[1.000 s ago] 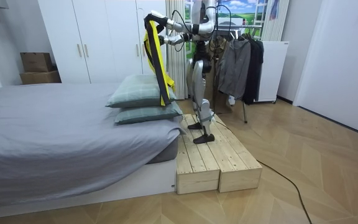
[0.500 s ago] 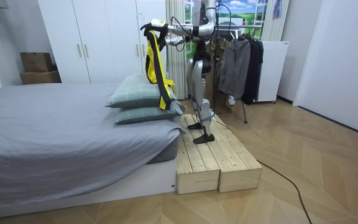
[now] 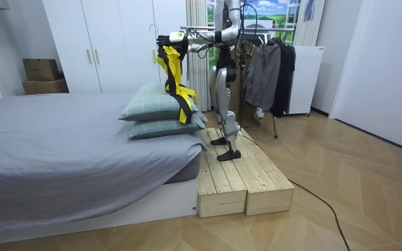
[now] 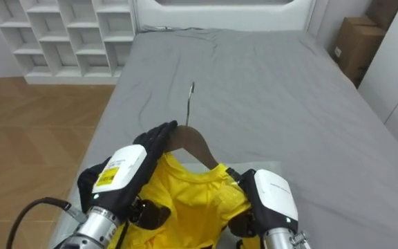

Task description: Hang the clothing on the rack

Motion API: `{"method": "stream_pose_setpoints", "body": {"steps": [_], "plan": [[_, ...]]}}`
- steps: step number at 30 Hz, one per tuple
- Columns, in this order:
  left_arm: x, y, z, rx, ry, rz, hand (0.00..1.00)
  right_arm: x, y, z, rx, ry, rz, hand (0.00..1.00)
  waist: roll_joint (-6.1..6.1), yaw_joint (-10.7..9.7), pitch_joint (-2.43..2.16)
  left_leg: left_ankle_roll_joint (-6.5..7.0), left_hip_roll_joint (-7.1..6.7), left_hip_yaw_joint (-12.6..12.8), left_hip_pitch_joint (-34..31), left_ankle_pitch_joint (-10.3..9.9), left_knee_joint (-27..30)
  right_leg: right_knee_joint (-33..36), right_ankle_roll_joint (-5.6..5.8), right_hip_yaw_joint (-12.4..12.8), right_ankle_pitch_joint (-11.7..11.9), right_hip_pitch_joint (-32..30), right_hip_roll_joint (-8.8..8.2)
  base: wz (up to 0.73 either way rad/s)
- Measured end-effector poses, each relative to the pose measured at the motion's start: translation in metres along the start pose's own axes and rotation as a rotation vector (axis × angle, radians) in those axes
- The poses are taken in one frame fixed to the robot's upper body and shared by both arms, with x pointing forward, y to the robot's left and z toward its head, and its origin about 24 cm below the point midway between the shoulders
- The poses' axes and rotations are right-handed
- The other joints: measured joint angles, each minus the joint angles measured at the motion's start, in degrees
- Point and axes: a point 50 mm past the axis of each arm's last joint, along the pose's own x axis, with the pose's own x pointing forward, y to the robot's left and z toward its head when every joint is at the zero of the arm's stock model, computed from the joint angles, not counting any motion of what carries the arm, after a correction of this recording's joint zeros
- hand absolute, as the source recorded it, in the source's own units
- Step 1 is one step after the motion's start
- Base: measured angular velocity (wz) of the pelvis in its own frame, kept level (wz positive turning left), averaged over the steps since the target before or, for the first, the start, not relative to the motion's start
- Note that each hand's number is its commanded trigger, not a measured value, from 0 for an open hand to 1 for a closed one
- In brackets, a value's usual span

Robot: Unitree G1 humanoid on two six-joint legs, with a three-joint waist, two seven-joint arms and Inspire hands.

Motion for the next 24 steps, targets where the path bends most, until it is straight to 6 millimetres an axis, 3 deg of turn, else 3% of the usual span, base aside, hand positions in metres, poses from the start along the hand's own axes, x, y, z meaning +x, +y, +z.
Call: {"method": "stream_pose_setpoints", "body": {"steps": [24], "plan": [[-0.002, -0.004, -0.013, -0.009, 0.048, -0.013, 0.0, -0.001, -0.003, -0.005, -0.004, 0.018, -0.006, 1.0, 0.47, -0.1, -0.06, 0.0, 0.03, 0.2, 0.1, 0.0, 0.2, 0.1, 0.0, -0.1, 0.0, 0.0, 0.0, 0.0]]}}
